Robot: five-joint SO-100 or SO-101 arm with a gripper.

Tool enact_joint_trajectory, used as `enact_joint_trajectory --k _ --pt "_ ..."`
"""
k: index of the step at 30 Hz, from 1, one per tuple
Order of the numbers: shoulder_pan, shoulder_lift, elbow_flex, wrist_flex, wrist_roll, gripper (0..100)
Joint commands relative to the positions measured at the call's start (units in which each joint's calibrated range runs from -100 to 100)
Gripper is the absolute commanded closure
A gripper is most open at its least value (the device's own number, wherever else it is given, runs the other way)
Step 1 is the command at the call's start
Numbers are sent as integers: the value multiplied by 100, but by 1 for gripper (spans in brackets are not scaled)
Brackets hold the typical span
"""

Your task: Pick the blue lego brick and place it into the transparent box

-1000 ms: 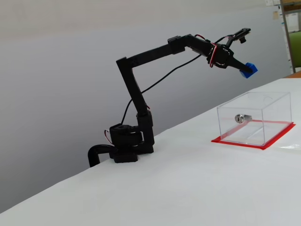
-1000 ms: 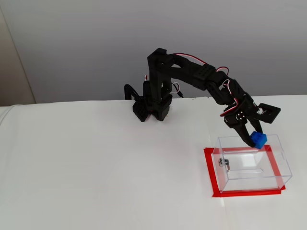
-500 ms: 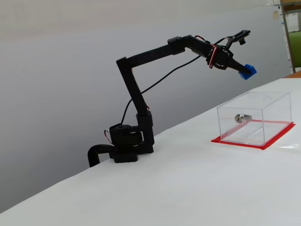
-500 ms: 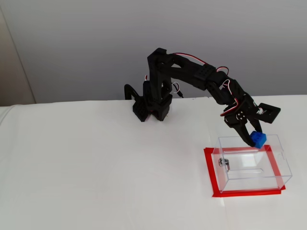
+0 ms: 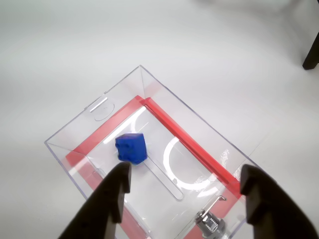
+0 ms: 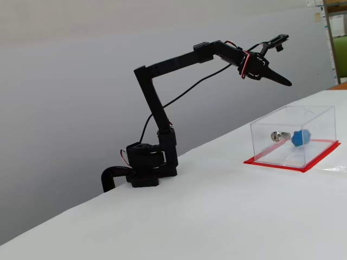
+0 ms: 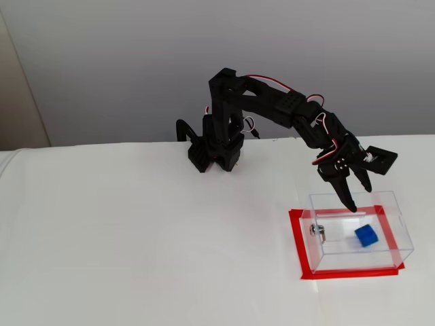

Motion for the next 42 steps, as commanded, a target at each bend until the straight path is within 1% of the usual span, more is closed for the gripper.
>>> enact_joint_trajectory --k 1,11,19,20,25,28,34,42 --pt "89 -233 -30 -64 -9 75" --pt "207 -284 -30 -64 23 75" --pt "481 -318 -48 -3 28 75" --pt "517 -327 -66 -3 28 77" --pt "791 -598 -30 -3 28 92" --pt "1057 -759 -30 -3 28 96" --pt "1693 -1201 69 6 28 96" --pt "2876 -2423 1154 -64 -19 95"
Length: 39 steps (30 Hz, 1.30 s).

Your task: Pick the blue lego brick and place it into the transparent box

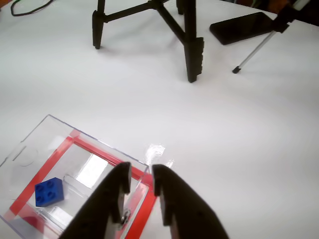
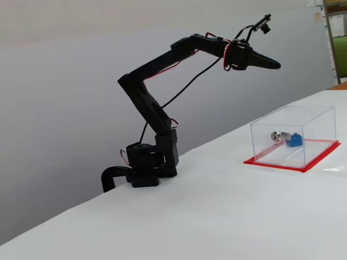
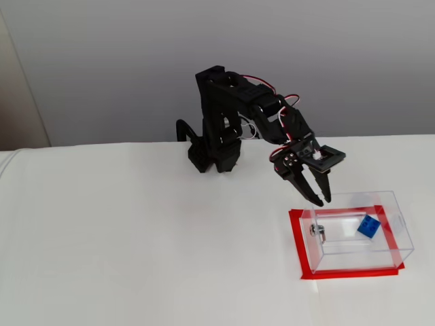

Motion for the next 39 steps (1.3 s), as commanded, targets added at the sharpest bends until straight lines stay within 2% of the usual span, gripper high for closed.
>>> enact_joint_trajectory --k 1,6,18,31,39 --pt "535 -808 426 -64 -9 95" --pt "1237 -1928 1556 -64 27 95" --pt "2213 -4406 4007 -64 27 95" --pt "2915 -6459 6023 -3 32 96" --pt "2975 -6934 7009 6 43 96"
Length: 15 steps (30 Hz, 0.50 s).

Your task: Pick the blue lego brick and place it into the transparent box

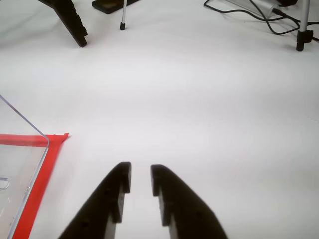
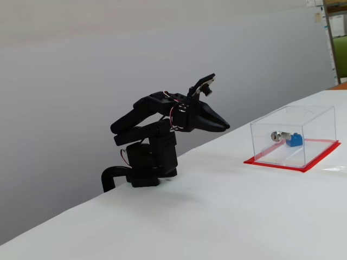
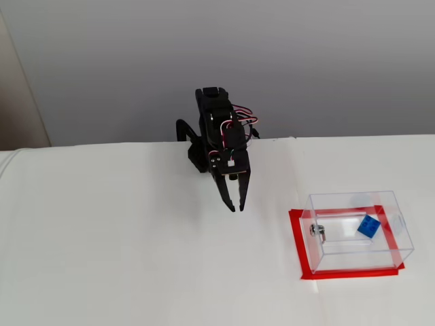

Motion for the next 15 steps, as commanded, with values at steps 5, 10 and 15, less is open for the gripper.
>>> enact_joint_trajectory --k 5,10,15 --pt "139 -101 711 -11 128 96" --pt "442 -101 1100 -72 368 96" --pt "686 -101 1534 -81 378 96"
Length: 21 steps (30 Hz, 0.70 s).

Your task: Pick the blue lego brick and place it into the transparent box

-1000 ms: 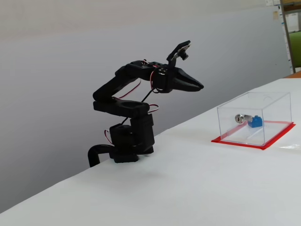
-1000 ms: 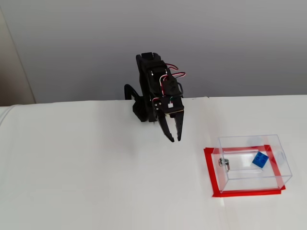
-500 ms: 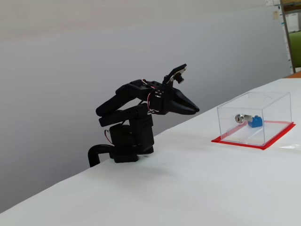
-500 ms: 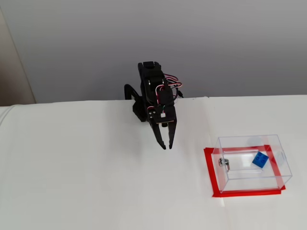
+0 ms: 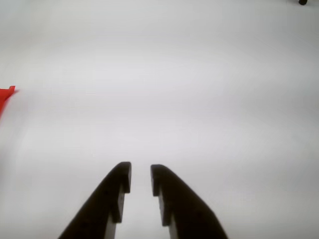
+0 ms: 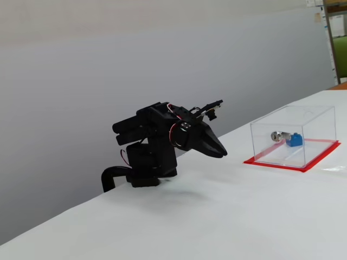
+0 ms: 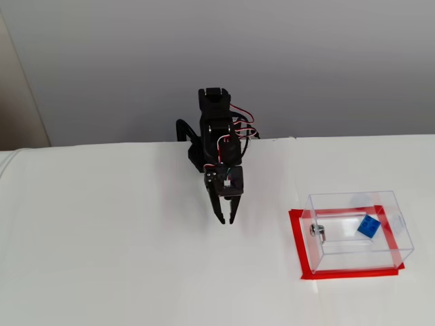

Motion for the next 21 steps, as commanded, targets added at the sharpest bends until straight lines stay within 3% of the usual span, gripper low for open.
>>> enact_joint_trajectory --k 1,21 --pt "164 -68 219 -29 27 96" --pt "327 -76 219 824 27 96"
